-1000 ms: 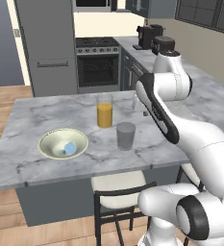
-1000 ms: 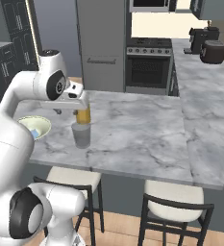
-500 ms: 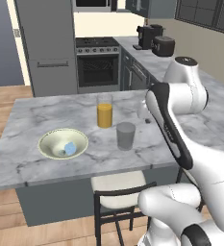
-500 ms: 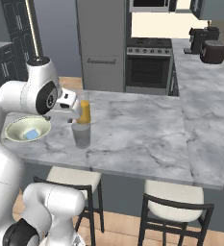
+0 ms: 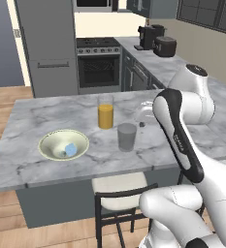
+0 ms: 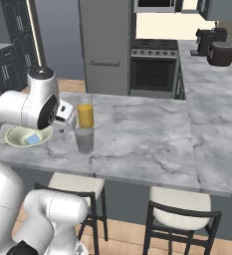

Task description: There are two ice cubes in the ice bowl. Place both ice cubes in the glass cup.

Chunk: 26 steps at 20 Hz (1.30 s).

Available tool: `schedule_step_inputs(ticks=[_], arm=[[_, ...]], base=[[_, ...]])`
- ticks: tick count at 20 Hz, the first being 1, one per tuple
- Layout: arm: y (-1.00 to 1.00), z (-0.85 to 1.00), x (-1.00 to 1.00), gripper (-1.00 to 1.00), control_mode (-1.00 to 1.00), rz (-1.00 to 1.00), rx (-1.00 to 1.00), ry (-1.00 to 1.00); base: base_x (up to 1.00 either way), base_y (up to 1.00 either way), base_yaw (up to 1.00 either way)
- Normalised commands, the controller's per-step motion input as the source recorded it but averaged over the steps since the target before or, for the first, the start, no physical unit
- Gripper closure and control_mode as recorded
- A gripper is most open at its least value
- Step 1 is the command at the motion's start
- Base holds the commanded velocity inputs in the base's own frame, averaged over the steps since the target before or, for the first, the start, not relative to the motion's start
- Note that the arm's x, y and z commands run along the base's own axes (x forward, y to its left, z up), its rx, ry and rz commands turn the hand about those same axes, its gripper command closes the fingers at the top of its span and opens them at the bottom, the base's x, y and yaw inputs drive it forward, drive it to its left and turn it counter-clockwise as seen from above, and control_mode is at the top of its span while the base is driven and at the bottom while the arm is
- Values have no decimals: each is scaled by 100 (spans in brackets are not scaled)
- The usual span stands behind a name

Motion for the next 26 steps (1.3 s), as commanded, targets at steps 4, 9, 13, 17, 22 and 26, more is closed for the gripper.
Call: schedule_step_inputs(ticks=[4, 9, 13, 17, 22, 26], arm=[[48, 0, 0, -100, -100, 0, 21, 0], [67, 0, 0, -100, -100, 0, 13, 0], [79, 0, 0, -100, -100, 0, 2, 0], [87, -10, 3, -100, -100, 0, -6, 2], [72, -22, 24, -100, -100, 0, -15, 0], [49, -31, 38, -100, -100, -1, -19, 0]], base=[[0, 0, 0], [0, 0, 0], [0, 0, 0], [0, 0, 0], [0, 0, 0], [0, 0, 0]])
